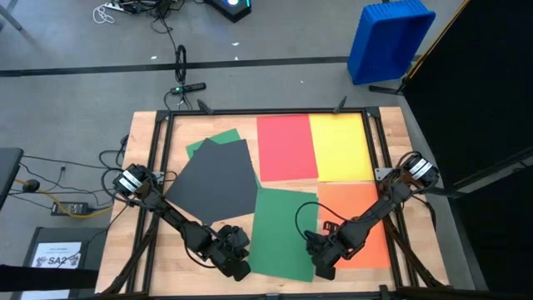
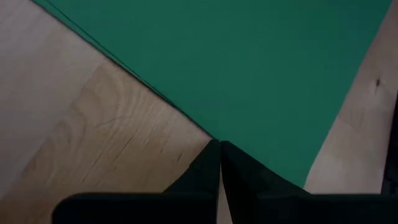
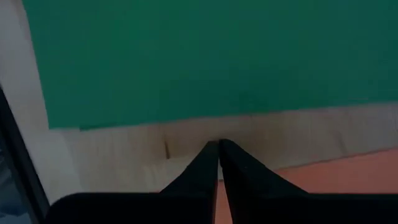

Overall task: Organize paper
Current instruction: Stack the green colored paper on top of the green colored paper

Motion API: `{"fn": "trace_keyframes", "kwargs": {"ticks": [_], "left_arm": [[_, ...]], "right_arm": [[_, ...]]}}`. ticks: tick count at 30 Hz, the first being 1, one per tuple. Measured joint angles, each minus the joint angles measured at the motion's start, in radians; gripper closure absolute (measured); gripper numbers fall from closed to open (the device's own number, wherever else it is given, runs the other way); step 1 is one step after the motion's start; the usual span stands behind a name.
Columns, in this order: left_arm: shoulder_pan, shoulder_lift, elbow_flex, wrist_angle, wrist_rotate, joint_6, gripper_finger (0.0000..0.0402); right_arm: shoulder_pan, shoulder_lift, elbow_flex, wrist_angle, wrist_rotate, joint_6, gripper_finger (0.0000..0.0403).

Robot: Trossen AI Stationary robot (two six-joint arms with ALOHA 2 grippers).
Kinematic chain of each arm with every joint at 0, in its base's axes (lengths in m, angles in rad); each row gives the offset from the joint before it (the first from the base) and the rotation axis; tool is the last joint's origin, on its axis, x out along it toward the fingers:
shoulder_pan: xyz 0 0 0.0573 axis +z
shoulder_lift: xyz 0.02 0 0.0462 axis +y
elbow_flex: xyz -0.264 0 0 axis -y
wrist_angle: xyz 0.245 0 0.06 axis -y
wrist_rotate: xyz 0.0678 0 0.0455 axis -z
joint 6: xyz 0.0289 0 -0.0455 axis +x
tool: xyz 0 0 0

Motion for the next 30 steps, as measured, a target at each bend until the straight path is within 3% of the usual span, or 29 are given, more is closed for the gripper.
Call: {"fn": "trace_keyframes", "kwargs": {"ticks": [5,10,15,19,23,30], "left_arm": [[0.000,-0.018,0.000,-0.037,0.001,0.019,0.0402],[0.000,-0.098,0.000,-0.182,-0.021,0.027,0.0402],[0.041,-0.195,0.000,-0.276,-0.113,0.168,0.0402],[0.175,-0.224,0.000,-0.260,-0.112,0.385,0.0402],[0.351,-0.225,0.000,-0.188,-0.038,0.655,0.0402],[0.613,-0.216,0.000,0.038,0.204,0.953,0.0402]], "right_arm": [[0.004,-0.050,0.000,-0.035,0.010,0.016,0.0403],[0.009,-0.107,0.000,-0.035,0.086,0.013,0.0403],[0.023,-0.105,0.000,0.154,0.133,-0.066,0.0403],[0.033,-0.069,0.009,0.266,0.157,-0.113,0.0403],[0.034,-0.010,0.066,0.274,0.165,-0.151,0.0403],[0.055,0.114,0.196,0.245,0.167,-0.245,0.0403]]}}
